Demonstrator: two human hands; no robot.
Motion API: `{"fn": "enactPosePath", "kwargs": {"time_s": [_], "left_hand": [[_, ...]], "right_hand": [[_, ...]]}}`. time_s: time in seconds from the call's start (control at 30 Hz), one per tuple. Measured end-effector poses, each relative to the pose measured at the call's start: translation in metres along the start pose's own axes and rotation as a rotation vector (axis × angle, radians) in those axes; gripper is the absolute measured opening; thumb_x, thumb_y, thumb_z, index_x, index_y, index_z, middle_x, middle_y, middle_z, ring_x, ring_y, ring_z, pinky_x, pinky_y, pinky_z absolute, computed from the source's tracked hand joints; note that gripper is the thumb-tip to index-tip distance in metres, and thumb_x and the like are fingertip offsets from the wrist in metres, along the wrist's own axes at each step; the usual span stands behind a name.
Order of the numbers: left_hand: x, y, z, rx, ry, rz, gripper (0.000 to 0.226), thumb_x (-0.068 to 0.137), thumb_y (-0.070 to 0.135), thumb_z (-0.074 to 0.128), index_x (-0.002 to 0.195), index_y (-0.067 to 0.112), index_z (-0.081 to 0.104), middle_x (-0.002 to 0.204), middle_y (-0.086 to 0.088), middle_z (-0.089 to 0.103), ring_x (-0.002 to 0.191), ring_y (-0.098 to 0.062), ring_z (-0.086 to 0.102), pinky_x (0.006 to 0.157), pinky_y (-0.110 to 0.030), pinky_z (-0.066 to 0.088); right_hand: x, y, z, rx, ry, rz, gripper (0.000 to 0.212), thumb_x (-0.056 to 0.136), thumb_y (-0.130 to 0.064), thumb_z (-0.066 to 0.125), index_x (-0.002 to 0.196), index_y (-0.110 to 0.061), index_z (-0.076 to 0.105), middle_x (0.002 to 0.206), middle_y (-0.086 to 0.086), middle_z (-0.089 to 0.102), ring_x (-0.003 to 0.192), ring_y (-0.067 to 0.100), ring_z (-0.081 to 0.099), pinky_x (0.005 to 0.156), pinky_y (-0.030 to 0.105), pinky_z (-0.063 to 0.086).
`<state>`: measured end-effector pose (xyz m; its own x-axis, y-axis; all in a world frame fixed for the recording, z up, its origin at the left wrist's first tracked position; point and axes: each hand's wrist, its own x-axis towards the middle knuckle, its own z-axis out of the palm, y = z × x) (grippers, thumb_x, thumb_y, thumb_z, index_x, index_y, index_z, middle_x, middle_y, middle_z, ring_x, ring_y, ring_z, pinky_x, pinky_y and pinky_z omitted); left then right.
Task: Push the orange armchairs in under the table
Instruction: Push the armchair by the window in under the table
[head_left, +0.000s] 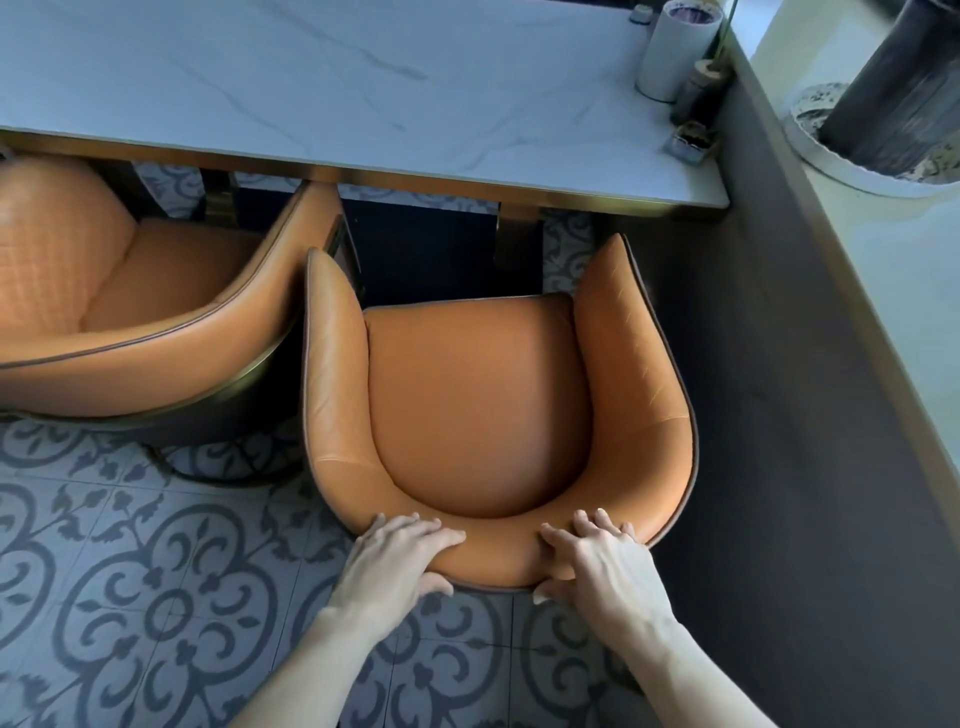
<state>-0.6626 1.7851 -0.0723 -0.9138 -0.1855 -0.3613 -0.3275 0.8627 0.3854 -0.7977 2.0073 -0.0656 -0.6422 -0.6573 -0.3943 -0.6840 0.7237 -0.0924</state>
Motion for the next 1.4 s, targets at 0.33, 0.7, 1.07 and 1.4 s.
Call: {"fn": "enactPosePath", "kwargs": {"time_s": [0.33, 0.7, 1.07, 1.4], "left_hand": [[0.075, -0.019, -0.033, -0.022, 0.042, 0.018, 0.064, 0.082, 0.046, 0.071, 0.141, 0.041, 0.045, 0.150, 0.007, 0.045, 0.142, -0.015, 0.031, 0.120, -0.044, 0.015], [0.139, -0.044, -0.063, -0.048, 0.046, 0.044, 0.066, 0.080, 0.045, 0.074, 0.140, 0.042, 0.046, 0.148, 0.007, 0.048, 0.141, -0.016, 0.033, 0.120, -0.047, 0.015], [0.153, -0.050, -0.068, -0.063, 0.062, 0.049, 0.065, 0.080, 0.042, 0.075, 0.139, 0.041, 0.047, 0.147, 0.005, 0.049, 0.140, -0.017, 0.034, 0.120, -0.049, 0.014], [0.149, -0.050, -0.067, -0.087, 0.076, 0.063, 0.065, 0.081, 0.040, 0.075, 0.139, 0.038, 0.048, 0.147, 0.003, 0.049, 0.141, -0.018, 0.033, 0.121, -0.050, 0.010]], "right_hand": [[0.074, 0.015, -0.030, 0.042, 0.100, -0.004, 0.076, 0.071, -0.070, 0.077, 0.137, -0.034, 0.061, 0.114, 0.001, 0.065, 0.115, 0.029, 0.054, 0.094, 0.047, 0.047], [0.141, 0.020, -0.072, 0.125, 0.050, 0.030, 0.077, 0.065, -0.070, 0.080, 0.132, -0.034, 0.064, 0.121, -0.005, 0.069, 0.114, 0.025, 0.059, 0.093, 0.039, 0.049], [0.155, 0.023, -0.071, 0.069, 0.092, 0.017, 0.079, 0.065, -0.074, 0.077, 0.132, -0.036, 0.064, 0.121, -0.006, 0.070, 0.112, 0.024, 0.061, 0.092, 0.039, 0.051], [0.156, 0.015, -0.077, 0.036, 0.017, 0.071, 0.082, 0.067, -0.073, 0.077, 0.138, -0.036, 0.060, 0.120, -0.005, 0.066, 0.117, 0.023, 0.054, 0.095, 0.041, 0.045]]}}
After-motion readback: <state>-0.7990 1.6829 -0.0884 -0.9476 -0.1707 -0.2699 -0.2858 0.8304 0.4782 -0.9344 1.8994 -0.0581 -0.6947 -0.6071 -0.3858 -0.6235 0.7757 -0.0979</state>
